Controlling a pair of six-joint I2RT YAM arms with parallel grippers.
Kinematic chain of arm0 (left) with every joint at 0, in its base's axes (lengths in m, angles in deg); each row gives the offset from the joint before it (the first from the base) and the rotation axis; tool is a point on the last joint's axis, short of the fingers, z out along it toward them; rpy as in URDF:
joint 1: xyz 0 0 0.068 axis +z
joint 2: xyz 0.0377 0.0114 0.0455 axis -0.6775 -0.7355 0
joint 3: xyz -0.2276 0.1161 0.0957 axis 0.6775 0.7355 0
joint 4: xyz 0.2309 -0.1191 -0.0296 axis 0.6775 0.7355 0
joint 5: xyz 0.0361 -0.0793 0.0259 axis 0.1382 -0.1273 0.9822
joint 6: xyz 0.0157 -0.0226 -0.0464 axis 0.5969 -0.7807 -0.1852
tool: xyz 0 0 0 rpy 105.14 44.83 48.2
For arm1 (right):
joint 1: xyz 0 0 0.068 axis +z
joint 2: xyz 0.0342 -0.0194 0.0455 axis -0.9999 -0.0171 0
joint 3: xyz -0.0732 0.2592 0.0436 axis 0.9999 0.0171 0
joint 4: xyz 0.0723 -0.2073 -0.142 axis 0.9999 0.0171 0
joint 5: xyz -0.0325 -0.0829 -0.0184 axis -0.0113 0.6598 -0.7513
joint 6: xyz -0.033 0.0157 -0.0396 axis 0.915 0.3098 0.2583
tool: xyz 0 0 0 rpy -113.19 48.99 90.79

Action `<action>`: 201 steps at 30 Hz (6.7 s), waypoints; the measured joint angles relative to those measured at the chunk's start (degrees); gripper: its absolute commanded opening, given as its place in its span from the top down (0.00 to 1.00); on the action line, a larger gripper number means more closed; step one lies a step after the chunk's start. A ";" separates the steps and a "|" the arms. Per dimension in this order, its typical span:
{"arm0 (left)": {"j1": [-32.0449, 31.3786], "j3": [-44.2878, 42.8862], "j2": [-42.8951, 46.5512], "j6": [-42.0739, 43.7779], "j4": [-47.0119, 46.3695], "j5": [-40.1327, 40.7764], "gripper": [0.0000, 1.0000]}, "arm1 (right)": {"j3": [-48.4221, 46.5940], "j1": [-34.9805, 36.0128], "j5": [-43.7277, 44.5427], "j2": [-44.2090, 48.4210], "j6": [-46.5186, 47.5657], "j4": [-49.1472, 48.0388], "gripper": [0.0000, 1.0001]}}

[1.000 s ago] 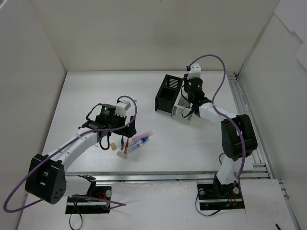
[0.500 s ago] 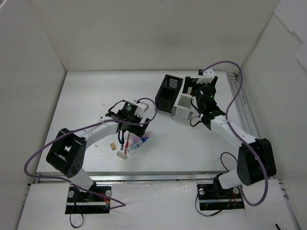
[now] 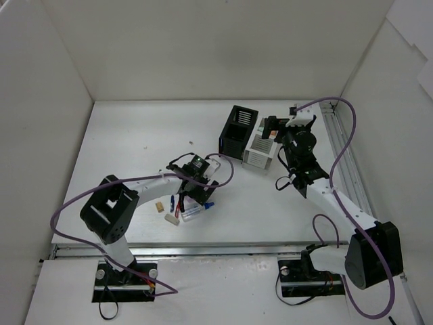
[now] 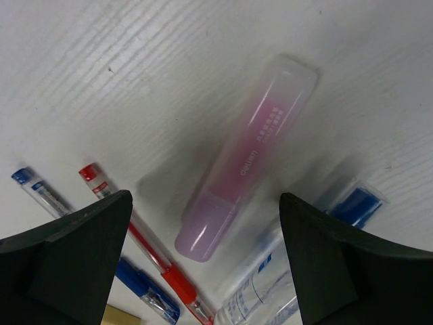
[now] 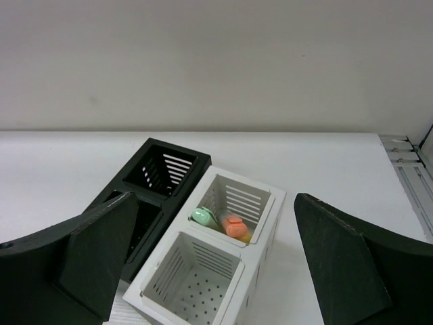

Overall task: Sort the stationery into containers
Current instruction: Pick up the pen from the center of the board, then place the pen in the storage box, then pick up the stationery from the corner of the board.

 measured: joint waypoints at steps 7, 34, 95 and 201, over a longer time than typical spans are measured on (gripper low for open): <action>-2.21 -1.66 -1.64 -0.04 0.52 2.05 0.42 | 0.76 0.00 0.04 0.24 -0.04 1.79 0.02; 6.51 -19.78 -1.57 -15.13 10.23 -13.57 1.00 | -6.25 10.16 -31.21 7.32 25.90 38.64 0.02; 14.12 -17.90 13.11 -20.68 22.56 -43.21 0.00 | -23.89 19.91 -55.45 -19.12 65.99 53.27 1.00; -32.37 9.38 8.90 -14.99 6.86 -5.22 0.52 | -8.13 -18.40 -34.86 9.68 -8.41 22.25 0.02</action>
